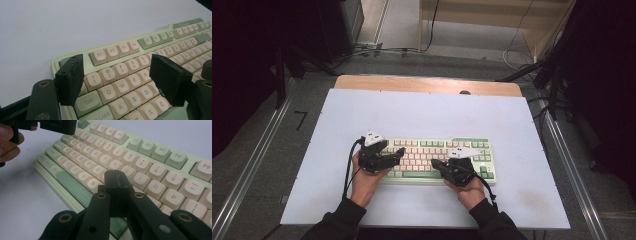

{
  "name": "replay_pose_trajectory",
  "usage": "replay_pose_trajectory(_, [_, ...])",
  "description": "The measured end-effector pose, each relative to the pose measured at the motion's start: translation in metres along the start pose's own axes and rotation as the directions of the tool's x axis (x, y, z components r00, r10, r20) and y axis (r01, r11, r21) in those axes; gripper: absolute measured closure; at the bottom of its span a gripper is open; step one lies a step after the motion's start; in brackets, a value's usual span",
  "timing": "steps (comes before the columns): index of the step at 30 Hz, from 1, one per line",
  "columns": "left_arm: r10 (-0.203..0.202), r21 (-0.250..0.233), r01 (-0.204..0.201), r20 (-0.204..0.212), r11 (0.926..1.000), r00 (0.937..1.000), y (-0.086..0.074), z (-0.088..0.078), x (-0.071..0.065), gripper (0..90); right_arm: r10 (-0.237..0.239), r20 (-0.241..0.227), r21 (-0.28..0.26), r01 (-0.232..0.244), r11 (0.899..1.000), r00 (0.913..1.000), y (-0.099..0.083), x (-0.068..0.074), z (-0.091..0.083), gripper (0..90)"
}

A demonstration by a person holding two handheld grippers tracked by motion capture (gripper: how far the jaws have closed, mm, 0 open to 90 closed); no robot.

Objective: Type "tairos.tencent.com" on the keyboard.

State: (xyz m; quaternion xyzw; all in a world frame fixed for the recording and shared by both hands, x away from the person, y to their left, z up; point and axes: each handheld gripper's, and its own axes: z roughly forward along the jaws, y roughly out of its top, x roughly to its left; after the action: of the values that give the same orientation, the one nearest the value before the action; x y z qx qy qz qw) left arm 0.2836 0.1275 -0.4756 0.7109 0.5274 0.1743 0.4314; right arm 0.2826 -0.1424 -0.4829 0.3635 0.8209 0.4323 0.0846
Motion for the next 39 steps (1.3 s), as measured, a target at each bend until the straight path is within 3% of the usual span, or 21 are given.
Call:
replay_pose_trajectory(9, [-0.001,0.0,0.001,0.003,1.0,1.0,0.0,0.0,0.0,28.1,-0.017,-0.006,0.022,0.017,1.0,0.9998,0.0,0.007,0.009,87.3])
replay_pose_trajectory(39, [0.0,0.002,0.0,0.002,1.0,1.0,0.0,0.001,0.0,28.1,-0.026,-0.001,0.041,0.026,0.999,0.9997,-0.001,0.009,0.017,87.3])
